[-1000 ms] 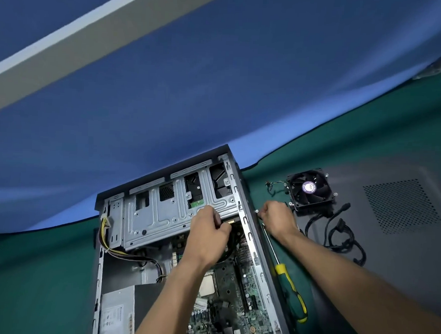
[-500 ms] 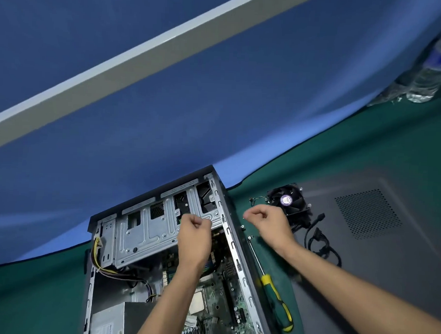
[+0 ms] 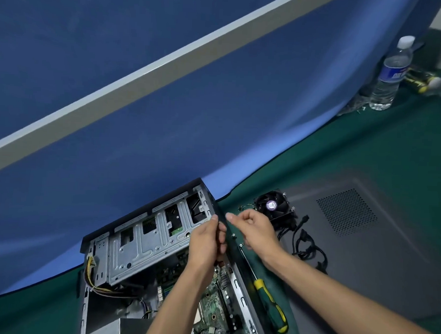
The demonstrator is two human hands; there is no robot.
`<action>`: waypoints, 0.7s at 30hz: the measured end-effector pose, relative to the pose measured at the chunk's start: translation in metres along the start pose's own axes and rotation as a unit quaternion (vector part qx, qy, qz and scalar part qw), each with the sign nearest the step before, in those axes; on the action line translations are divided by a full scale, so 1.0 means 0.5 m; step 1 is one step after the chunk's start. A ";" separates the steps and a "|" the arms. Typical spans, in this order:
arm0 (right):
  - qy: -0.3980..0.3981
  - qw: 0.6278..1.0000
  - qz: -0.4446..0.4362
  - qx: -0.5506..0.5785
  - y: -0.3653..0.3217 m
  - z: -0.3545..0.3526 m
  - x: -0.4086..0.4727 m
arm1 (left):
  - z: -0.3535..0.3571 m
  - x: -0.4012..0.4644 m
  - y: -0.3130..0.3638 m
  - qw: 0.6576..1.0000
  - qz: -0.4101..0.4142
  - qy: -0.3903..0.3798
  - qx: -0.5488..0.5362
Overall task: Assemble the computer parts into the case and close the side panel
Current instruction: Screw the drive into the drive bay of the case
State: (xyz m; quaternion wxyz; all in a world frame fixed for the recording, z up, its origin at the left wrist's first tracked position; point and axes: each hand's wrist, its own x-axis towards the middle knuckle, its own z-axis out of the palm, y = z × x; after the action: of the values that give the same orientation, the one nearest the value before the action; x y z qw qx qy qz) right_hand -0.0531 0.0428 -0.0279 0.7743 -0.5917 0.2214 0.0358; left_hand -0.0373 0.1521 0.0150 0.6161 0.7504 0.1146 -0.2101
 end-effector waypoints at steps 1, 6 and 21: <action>0.000 0.999 0.022 -0.037 0.012 -0.007 0.002 | -0.004 -0.002 -0.002 1.000 -0.002 0.002 -0.010; -0.075 0.873 0.136 -0.462 0.098 -0.041 0.016 | -0.020 -0.019 -0.018 0.999 -0.027 0.018 -0.029; -0.138 0.831 0.130 -0.523 0.146 -0.080 0.006 | -0.027 -0.013 -0.058 0.992 -0.114 -0.002 -0.046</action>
State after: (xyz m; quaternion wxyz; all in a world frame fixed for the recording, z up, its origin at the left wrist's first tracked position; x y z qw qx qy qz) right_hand -0.0854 0.0266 -0.1030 0.3598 -0.8631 0.1349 0.3277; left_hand -0.0532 0.1721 -0.0055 0.6222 0.7031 0.2077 -0.2745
